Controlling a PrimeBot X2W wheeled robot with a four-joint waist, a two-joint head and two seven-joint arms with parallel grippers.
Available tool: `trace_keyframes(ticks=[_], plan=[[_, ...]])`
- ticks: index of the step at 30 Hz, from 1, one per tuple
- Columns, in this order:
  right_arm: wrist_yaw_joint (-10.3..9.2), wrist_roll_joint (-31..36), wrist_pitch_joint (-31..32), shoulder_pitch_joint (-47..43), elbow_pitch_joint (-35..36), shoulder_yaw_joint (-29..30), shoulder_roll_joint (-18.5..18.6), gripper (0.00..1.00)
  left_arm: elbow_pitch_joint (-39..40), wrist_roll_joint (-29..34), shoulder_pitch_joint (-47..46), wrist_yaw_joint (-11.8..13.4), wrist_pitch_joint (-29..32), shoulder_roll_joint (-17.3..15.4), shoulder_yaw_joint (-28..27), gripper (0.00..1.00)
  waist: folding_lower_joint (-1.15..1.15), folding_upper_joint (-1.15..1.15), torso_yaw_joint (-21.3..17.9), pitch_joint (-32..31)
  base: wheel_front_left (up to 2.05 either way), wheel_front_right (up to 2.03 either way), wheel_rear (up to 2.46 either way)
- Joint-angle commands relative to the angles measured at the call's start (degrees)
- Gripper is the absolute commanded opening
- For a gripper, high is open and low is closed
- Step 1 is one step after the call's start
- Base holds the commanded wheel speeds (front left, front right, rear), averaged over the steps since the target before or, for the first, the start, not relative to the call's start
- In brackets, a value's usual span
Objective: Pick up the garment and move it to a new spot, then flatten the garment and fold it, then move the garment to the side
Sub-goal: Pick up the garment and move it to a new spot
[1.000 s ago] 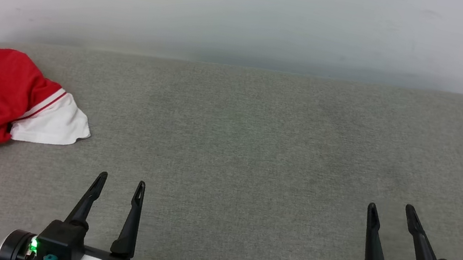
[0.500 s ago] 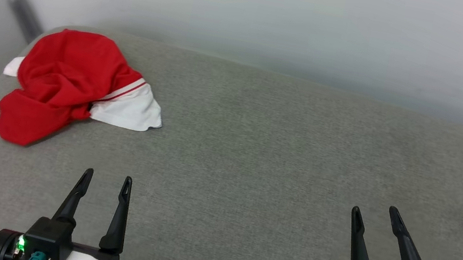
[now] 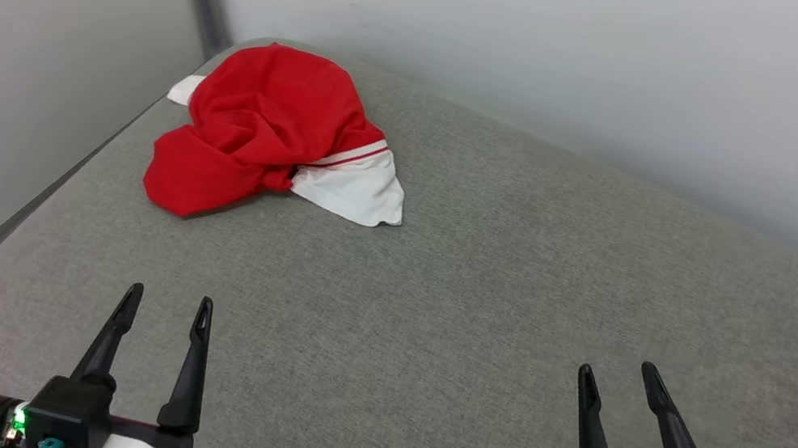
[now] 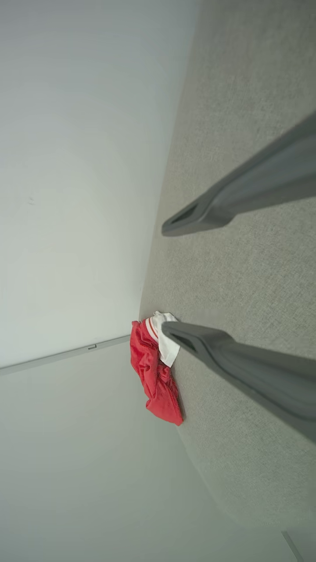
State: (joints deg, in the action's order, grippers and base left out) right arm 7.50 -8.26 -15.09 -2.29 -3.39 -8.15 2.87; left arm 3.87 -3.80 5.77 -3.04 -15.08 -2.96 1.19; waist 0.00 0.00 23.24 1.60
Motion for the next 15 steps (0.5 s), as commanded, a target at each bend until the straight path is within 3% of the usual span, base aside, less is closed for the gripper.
trace_keyframes(ticks=[1,15], plan=[[-0.02,-0.69,-0.11,-0.47,-0.26,-0.42,0.01,1.0,0.36,0.65,0.79,-0.01,-0.14,0.1,0.14,1.0,0.0,0.0,1.44,-0.22,0.0,0.0,0.0],[-0.02,-0.31,-0.12,0.34,0.05,-0.77,0.02,1.0,0.73,-1.83,0.53,-0.51,-0.14,0.1,-0.41,1.0,0.0,0.0,2.35,0.04,0.0,0.0,0.0]])
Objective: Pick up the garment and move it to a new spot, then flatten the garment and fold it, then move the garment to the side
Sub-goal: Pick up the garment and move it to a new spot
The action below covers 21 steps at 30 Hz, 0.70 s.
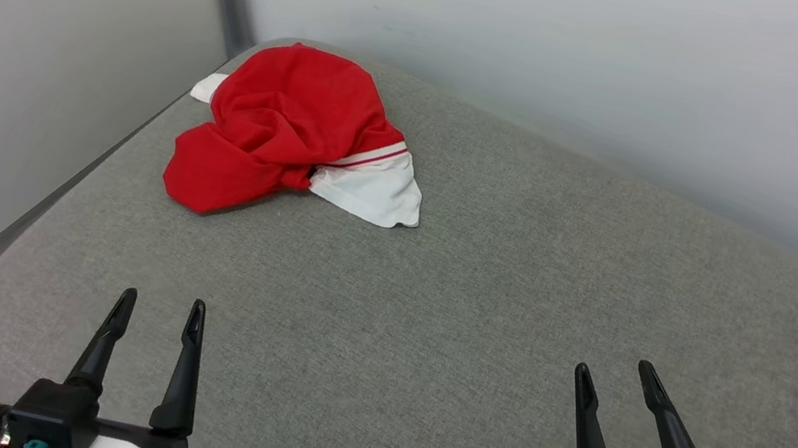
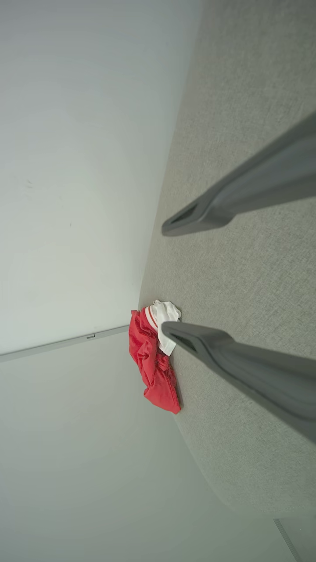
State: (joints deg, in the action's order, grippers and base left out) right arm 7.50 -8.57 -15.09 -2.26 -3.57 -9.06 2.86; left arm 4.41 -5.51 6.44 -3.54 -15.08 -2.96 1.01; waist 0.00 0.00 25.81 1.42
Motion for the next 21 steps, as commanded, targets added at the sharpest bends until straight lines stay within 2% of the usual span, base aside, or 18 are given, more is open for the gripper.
trace_keyframes(ticks=[1,9,14,18,20,21], plan=[[-0.02,0.27,-0.12,0.53,0.37,0.14,0.03,1.0,-0.16,-0.85,-0.07,-0.25,-0.14,0.1,-0.26,1.0,0.0,0.0,-0.53,0.6,0.0,0.0,0.0],[-0.02,3.36,-0.12,2.5,2.11,0.81,0.04,1.0,-1.37,-2.51,-4.47,-2.25,-0.15,0.09,-2.4,1.0,0.0,0.0,-4.0,6.74,0.0,0.0,0.0],[-0.02,6.12,-0.12,4.45,4.11,2.03,0.05,1.0,-4.55,-2.82,-12.02,-3.51,-0.14,-2.19,-3.06,1.0,0.0,0.0,-7.16,13.47,0.0,0.0,0.0],[-0.02,7.93,-0.12,5.78,6.01,2.68,0.16,1.0,-10.18,-5.5,-21.17,-3.78,-0.15,-7.51,-2.99,1.0,0.0,0.0,-9.65,18.84,0.0,0.0,0.0],[-0.02,8.84,-0.12,6.76,7.02,2.85,0.41,1.0,-12.4,-7.18,-26.07,-3.85,1.34,-11.57,-1.98,1.0,0.0,0.0,-11.01,21.64,0.0,0.0,0.0],[-0.02,9.54,-0.12,7.71,8.35,3.81,0.63,1.0,-15.53,-11.89,-33.94,-3.82,8.4,-18.92,0.45,1.0,0.0,0.0,-12.8,25.25,0.0,0.0,0.0]])
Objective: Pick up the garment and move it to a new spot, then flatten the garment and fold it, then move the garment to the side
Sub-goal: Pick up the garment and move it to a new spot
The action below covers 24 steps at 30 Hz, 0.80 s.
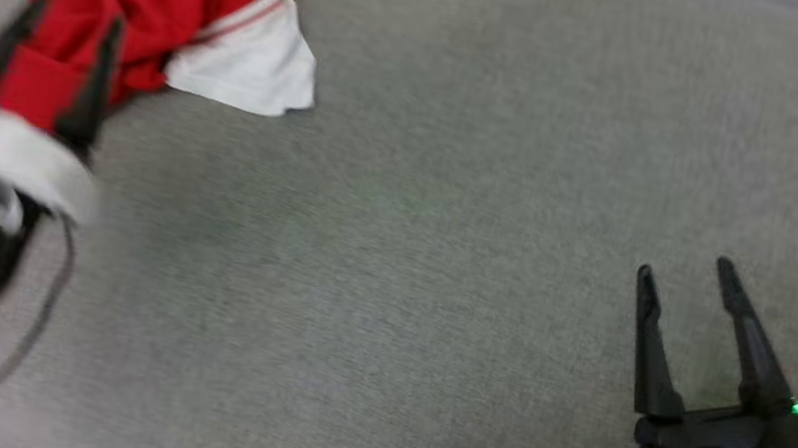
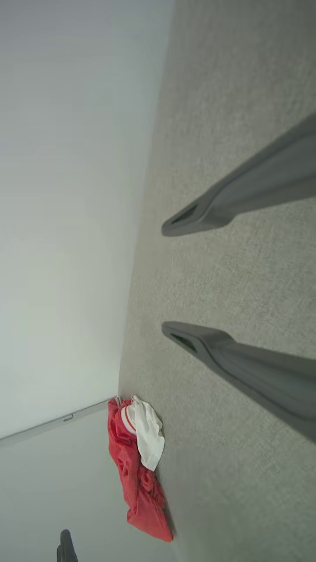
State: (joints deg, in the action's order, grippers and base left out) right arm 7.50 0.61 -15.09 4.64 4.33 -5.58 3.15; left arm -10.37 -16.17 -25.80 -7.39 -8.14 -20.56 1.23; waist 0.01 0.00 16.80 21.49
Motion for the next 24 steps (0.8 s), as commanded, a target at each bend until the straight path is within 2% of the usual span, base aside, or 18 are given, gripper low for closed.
trace_keyframes(ticks=[1,6,12,13,19,24], plan=[[-0.02,0.59,-0.12,1.26,0.76,0.64,0.4,1.0,-1.76,-3.41,-4.34,0.02,4.58,-3.87,1.75,1.0,-0.01,0.0,-4.26,6.22,0.0,0.0,0.0],[-0.02,2.76,-0.12,2.87,2.35,1.31,1.39,1.0,-5.78,-16.44,-15.2,0.0,22.92,-16.08,7.97,1.0,-0.01,0.0,-6.69,11.06,0.0,0.0,0.0],[-0.02,4.77,-0.12,4.58,3.19,0.77,0.98,1.0,-9.5,-30.78,-23.75,-0.01,38.46,-26.21,16.6,1.0,-0.01,0.0,-9.41,15.31,0.0,0.0,0.0],[-0.02,4.68,-0.1,4.8,3.34,0.66,0.72,1.0,-11.11,-35.79,-26.39,-0.01,43.26,-29.19,19.47,1.0,-0.01,0.0,-10.75,16.7,0.0,0.0,0.0],[-0.05,4.95,0.1,4.82,3.03,1.01,0.6,1.0,-14.94,-40.21,-30.02,-0.01,47.29,-32.78,24.39,1.0,-0.01,0.0,-12.61,19.02,0.0,0.0,0.0],[-0.07,5.3,0.29,4.63,2.84,1.57,0.57,1.0,-17.6,-42.93,-30.96,-0.01,49.04,-32.45,28.79,1.0,-0.01,0.0,-13.04,20.06,0.0,0.0,0.0]])
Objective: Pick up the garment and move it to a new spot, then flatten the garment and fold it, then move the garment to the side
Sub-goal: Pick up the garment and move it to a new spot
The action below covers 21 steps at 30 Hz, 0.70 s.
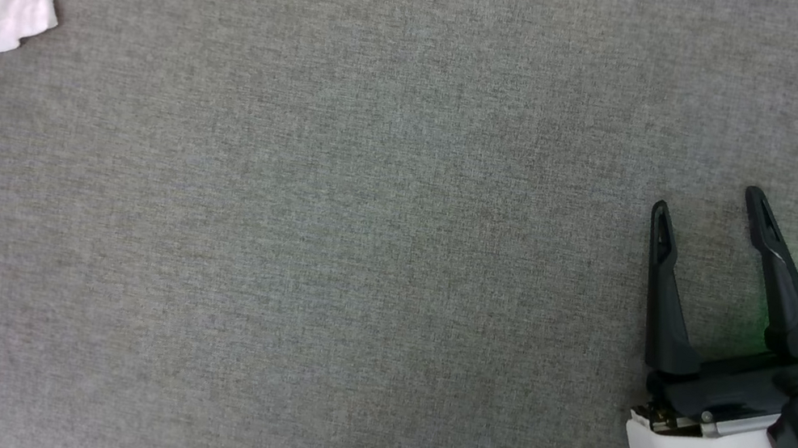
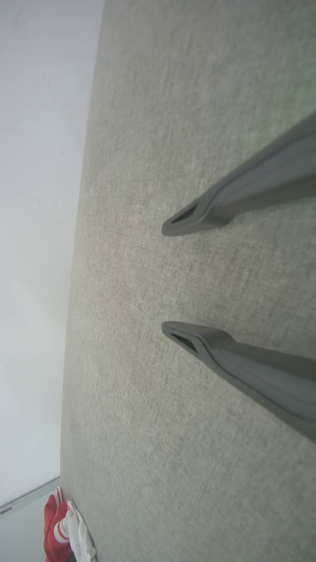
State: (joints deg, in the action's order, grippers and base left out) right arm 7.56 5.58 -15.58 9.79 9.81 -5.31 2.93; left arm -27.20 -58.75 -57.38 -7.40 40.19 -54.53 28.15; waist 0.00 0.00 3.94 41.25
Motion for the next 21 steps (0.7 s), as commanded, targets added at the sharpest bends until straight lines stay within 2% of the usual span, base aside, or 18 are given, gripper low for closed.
trace_keyframes(ticks=[1,2,3,6,10,13,14,21], plan=[[-0.13,0.38,0.78,-0.5,-2.7,1.34,0.77,1.0,-1.28,-0.91,0.67,0.01,1.16,1.72,2.72,1.0,0.0,0.0,-0.19,0.37,0.0,0.0,0.0],[-0.13,0.6,0.78,-0.57,-2.96,1.62,0.69,1.0,-1.06,-3.09,1.28,-0.01,2.19,2.26,5.45,0.0,0.0,0.0,0.06,0.17,0.0,0.0,0.0],[-0.14,0.71,0.78,-0.54,-3.38,1.57,0.61,1.0,-0.92,-4.54,0.9,-0.01,-1.29,2.17,6.16,0.0,0.0,0.0,0.57,-0.81,0.0,0.0,0.0],[-0.13,0.87,0.76,-0.61,-3.78,1.27,0.53,1.0,-0.56,-5.05,0.61,-0.01,-4.63,1.91,6.42,0.0,0.0,0.0,0.88,-2.11,0.0,0.0,0.0],[-0.11,0.15,0.54,-0.85,-4.8,1.0,0.35,1.0,-0.22,-8.29,0.54,-0.01,-13.13,1.96,3.99,0.0,0.0,0.0,1.27,-5.97,0.0,0.0,0.0],[-0.1,-0.33,0.42,-1.43,-5.7,0.64,0.17,1.0,2.41,-9.65,2.22,-0.01,-18.39,1.12,4.18,0.0,0.0,0.0,1.67,-9.68,0.0,0.0,0.0],[-0.1,-0.84,0.39,-2.21,-6.88,0.4,0.07,1.0,5.43,-10.5,3.81,-0.02,-23.49,0.77,3.97,0.0,0.0,0.0,2.06,-13.29,0.0,0.0,0.0],[-0.1,-2.69,0.39,-4.42,-9.95,0.1,-0.04,1.0,11.38,-9.9,7.59,0.02,-31.14,2.46,4.76,0.0,0.0,0.0,2.32,-22.43,0.0,0.0,0.0]])
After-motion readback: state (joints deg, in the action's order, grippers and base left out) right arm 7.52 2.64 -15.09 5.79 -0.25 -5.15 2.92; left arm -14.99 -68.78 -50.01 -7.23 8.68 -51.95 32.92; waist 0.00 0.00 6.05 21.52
